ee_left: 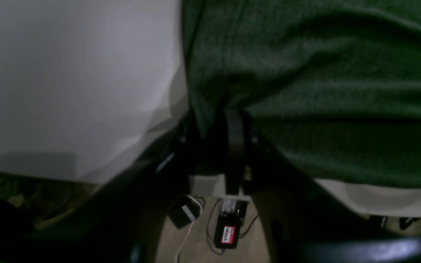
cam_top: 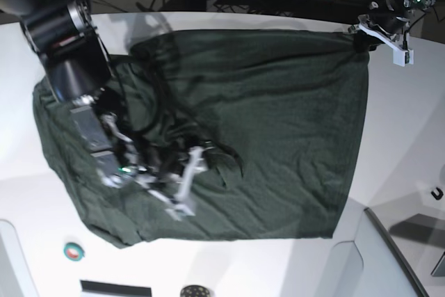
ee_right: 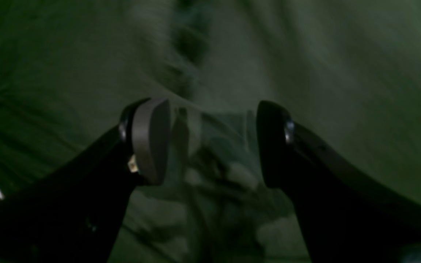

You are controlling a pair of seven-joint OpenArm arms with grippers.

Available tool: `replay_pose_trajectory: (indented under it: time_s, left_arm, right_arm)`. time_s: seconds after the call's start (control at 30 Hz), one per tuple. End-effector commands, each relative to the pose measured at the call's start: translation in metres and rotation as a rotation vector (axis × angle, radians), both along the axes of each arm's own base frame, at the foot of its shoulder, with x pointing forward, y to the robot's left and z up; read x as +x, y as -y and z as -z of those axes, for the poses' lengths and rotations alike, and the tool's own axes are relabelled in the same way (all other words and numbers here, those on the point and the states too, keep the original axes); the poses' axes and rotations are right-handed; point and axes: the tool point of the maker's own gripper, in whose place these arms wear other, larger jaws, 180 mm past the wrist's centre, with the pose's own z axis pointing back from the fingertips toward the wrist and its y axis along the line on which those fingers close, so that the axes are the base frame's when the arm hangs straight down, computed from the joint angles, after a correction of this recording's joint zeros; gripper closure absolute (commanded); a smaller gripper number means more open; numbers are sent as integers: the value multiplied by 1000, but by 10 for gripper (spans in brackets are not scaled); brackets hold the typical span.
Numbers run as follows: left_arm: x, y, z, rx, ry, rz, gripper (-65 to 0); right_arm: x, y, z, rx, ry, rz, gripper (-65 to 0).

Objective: Layout the t-shirt on the table in an organized manner, then fold the t-shirt properly
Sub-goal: 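Reach the right gripper back to the shirt middle and pinch fabric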

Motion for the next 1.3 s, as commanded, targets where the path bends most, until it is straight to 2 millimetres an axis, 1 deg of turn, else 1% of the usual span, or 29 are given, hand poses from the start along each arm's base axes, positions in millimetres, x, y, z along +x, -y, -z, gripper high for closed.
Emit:
replay_pose_trajectory:
  time_s: [0.0,0.07,0.13,0.17,0.23,0.27,0.43,0.47,0.5,0.6,0.63,0.77,0.8,0.83,1.03,1.13,1.17,1.23,1.27]
  left_arm:
    - [0,-6,-4,17,3,5,-137]
    - [-1,-6,-4,17,2,5,-137]
    - [-1,-6,-4,17,2,5,-137]
    - [-1,-6,-4,17,2,5,-137]
    - [-1,-6,-4,17,0,5,-137]
    - [-2,-6,-4,17,-1,5,-137]
    - [-2,-6,-4,17,-1,5,-137]
    - [-2,-6,-4,17,-1,5,-137]
    - [-3,-6,-3,17,-3,5,-137]
    - [-2,-6,-4,17,-1,5,-137]
    - [-1,-6,-4,17,0,5,-137]
    - [-1,-6,-4,17,2,5,-137]
    - [-1,-6,-4,17,2,5,-137]
    - [-1,-6,-4,17,2,5,-137]
    - [0,-7,-5,20,3,6,-137]
    - [0,-7,-5,20,3,6,-137]
    - [0,-7,-5,20,3,6,-137]
    - [0,-7,-5,20,3,6,-137]
    - [0,-7,-5,20,3,6,-137]
  right_arm:
    - [14,-18,-20,30,57,-27,-351]
    - [9,-38,-20,38,68,-70,-351]
    - [14,-44,-21,46,72,-43,-353]
    - [14,-44,-17,44,62,-24,-353]
    - [21,-41,-13,37,59,1,-353]
    - [20,-43,-11,41,54,5,-351]
    - [27,-42,-4,53,64,34,-345]
    - [28,-40,-3,51,62,38,-321]
    - [28,-39,-1,49,60,41,-275]
    - [28,-38,1,44,54,42,-54]
    - [27,-38,1,43,53,42,-23]
    - [26,-42,-4,50,60,32,-14]
    - [20,-46,-6,51,53,15,-14]
    - [16,-51,-11,54,52,-5,-14]
    - [-12,-81,-68,82,114,-134,-14]
    - [-25,-91,-95,90,146,-186,-14]
    - [-31,-98,-104,102,152,-203,-14]
    - [-41,-106,-117,110,160,-230,-14]
    - [-42,-107,-121,110,168,-238,-14]
